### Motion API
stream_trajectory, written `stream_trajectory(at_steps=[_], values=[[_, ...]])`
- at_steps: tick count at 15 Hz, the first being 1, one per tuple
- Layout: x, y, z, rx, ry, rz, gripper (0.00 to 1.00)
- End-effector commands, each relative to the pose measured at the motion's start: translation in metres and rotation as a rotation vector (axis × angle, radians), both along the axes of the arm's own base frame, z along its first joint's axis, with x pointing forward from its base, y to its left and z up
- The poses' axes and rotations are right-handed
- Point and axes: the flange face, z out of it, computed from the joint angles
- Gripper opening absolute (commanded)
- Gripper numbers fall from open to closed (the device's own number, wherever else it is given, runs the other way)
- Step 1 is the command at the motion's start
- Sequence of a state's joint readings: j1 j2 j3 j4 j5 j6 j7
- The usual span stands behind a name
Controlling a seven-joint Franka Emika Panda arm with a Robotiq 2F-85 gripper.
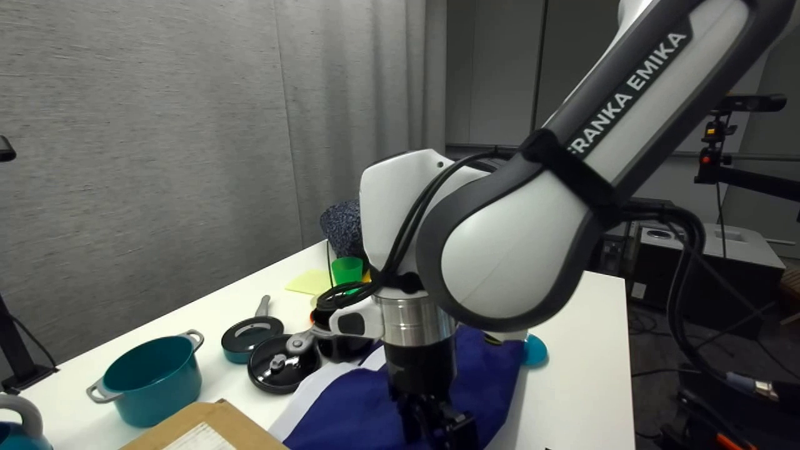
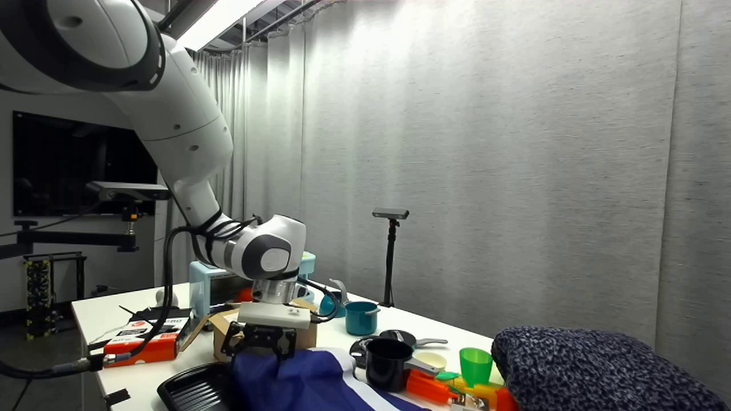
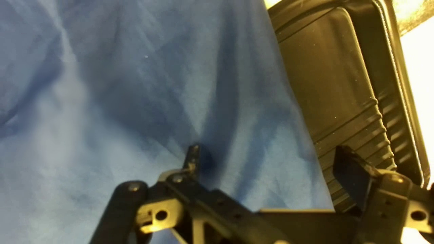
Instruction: Straighten the blue cloth
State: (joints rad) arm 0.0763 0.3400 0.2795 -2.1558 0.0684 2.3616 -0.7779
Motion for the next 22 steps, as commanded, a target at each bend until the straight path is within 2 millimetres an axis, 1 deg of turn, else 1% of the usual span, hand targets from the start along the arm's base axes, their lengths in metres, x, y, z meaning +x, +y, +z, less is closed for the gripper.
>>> stream_trajectory(at_steps=[1,2,3,9,10,11,13,15,17,19,22], values=[[-0.008,-0.002,0.01,0.005,-0.018,0.004,1.0],[-0.009,-0.004,0.011,-0.01,-0.016,-0.005,1.0],[-0.001,0.001,0.004,-0.001,-0.004,0.0,1.0],[-0.002,0.0,0.002,-0.002,0.001,-0.001,1.0],[-0.009,-0.017,0.007,0.033,-0.021,-0.029,1.0],[-0.012,-0.027,0.014,0.031,-0.063,-0.048,1.0],[-0.014,-0.04,0.027,0.037,-0.168,-0.056,1.0],[-0.013,-0.051,0.034,0.039,-0.248,-0.035,1.0],[-0.017,-0.056,0.04,0.068,-0.278,-0.001,1.0],[-0.021,-0.057,0.043,0.122,-0.296,0.066,1.0],[-0.024,-0.046,0.048,0.206,-0.313,0.183,1.0]])
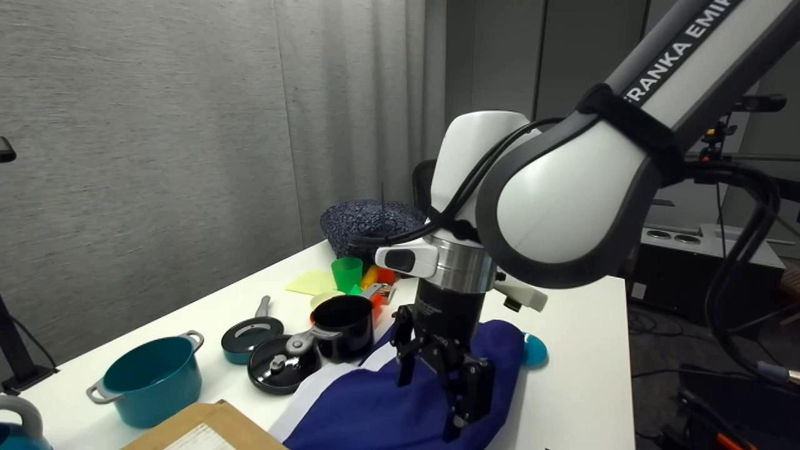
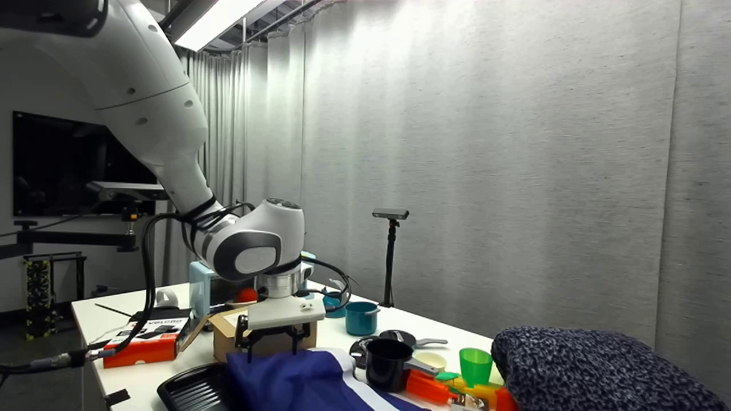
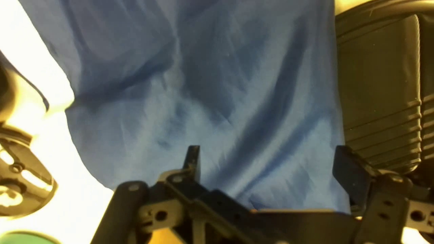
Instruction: Straighten the blue cloth
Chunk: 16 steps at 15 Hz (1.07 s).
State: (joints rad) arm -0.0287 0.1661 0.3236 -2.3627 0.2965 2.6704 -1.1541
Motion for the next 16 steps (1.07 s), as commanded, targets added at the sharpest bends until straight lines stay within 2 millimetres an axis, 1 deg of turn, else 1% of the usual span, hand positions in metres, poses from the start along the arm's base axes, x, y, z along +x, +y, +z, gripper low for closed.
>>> stream_trajectory(at_steps=[1,3,7,9,12,16], values=[[-0.011,-0.001,0.01,0.069,-0.024,0.137,1.0],[-0.014,-0.001,0.011,0.12,-0.011,0.196,1.0],[-0.023,-0.013,0.011,0.178,0.065,0.258,1.0],[-0.024,-0.019,0.012,0.189,0.066,0.288,1.0],[-0.024,-0.029,0.013,0.165,0.07,0.298,1.0],[-0.021,-0.039,0.015,0.09,0.034,0.284,1.0]])
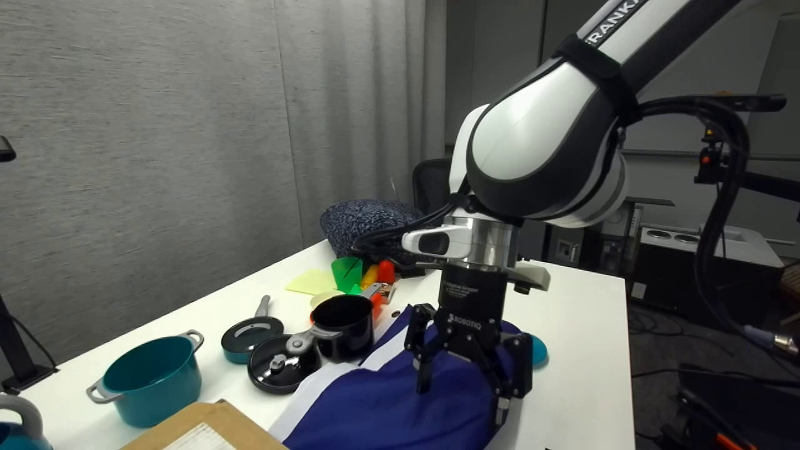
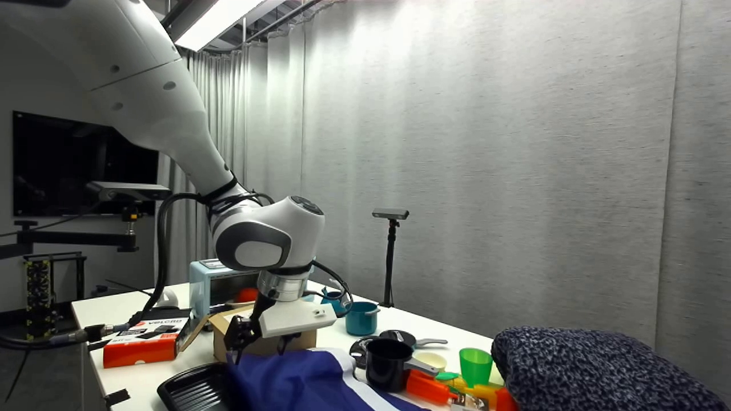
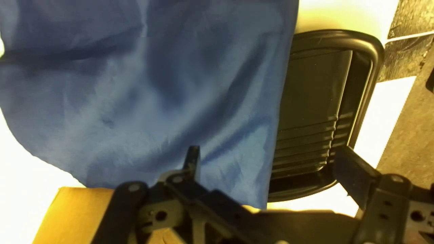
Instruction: Straighten the blue cloth
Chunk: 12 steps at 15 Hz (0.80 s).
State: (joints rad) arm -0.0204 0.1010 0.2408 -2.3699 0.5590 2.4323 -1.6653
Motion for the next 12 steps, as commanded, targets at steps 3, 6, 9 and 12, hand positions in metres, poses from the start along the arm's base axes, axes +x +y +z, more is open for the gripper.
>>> stream_trajectory(at_steps=[3,6,9,12], values=[[-0.0077,-0.0089,0.0081,-0.052,-0.047,0.043,1.0],[-0.0075,-0.0077,0.0081,-0.042,-0.06,0.081,1.0],[-0.0066,-0.0079,0.0082,-0.056,-0.08,0.12,1.0],[-0.0062,-0.0092,0.0081,-0.076,-0.093,0.166,1.0]])
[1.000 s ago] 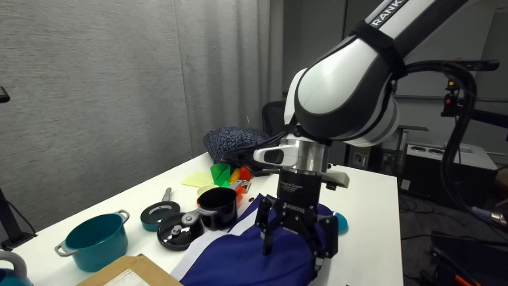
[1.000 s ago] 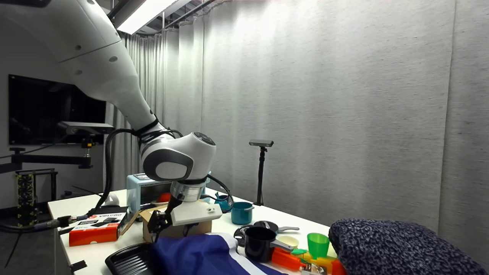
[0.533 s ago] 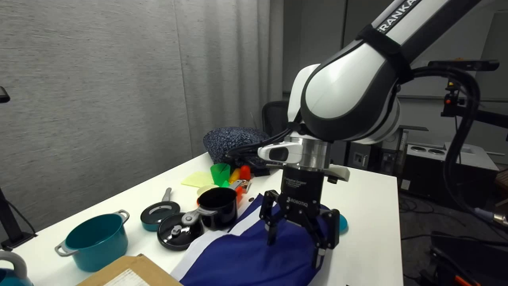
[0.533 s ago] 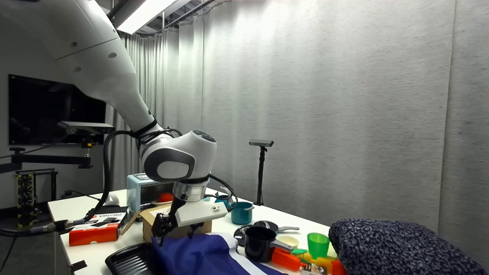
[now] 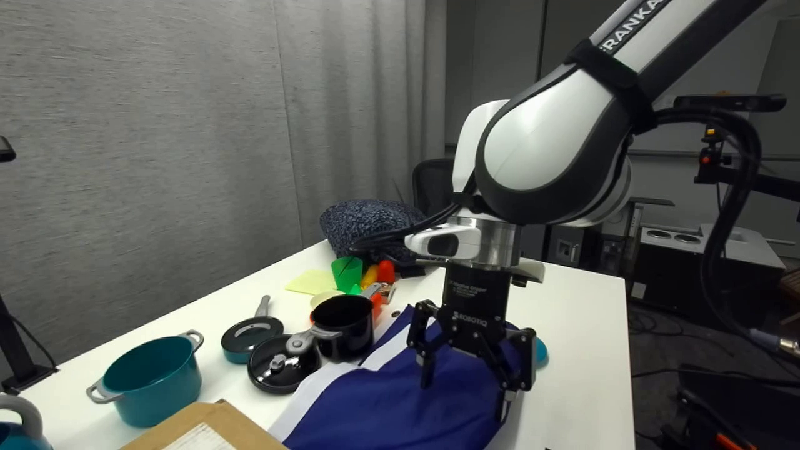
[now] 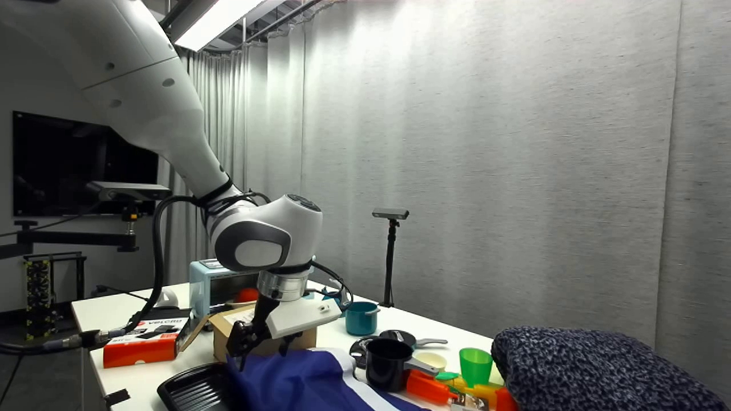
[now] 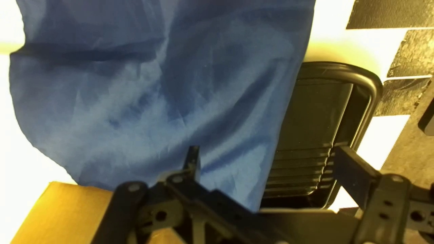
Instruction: Straighten the blue cloth
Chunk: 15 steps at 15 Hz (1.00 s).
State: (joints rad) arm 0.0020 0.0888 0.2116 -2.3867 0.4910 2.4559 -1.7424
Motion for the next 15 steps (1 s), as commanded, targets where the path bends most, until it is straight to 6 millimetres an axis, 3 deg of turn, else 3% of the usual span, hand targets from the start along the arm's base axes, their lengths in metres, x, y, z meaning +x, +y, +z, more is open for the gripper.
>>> stream_trajectory(at_steps=[1,3,4,6,7,10,15], values=[[0.003,0.067,-0.021,-0.03,-0.037,0.065,1.0],[0.005,0.094,-0.029,-0.077,-0.049,0.084,1.0],[0.0,0.053,-0.014,-0.055,-0.034,0.062,1.0],[-0.006,0.098,-0.028,-0.069,-0.036,0.086,1.0],[-0.006,0.104,-0.032,-0.069,-0.034,0.089,1.0],[-0.001,0.094,-0.032,-0.081,-0.05,0.066,1.0],[-0.004,0.107,-0.044,-0.046,-0.033,0.086,1.0]])
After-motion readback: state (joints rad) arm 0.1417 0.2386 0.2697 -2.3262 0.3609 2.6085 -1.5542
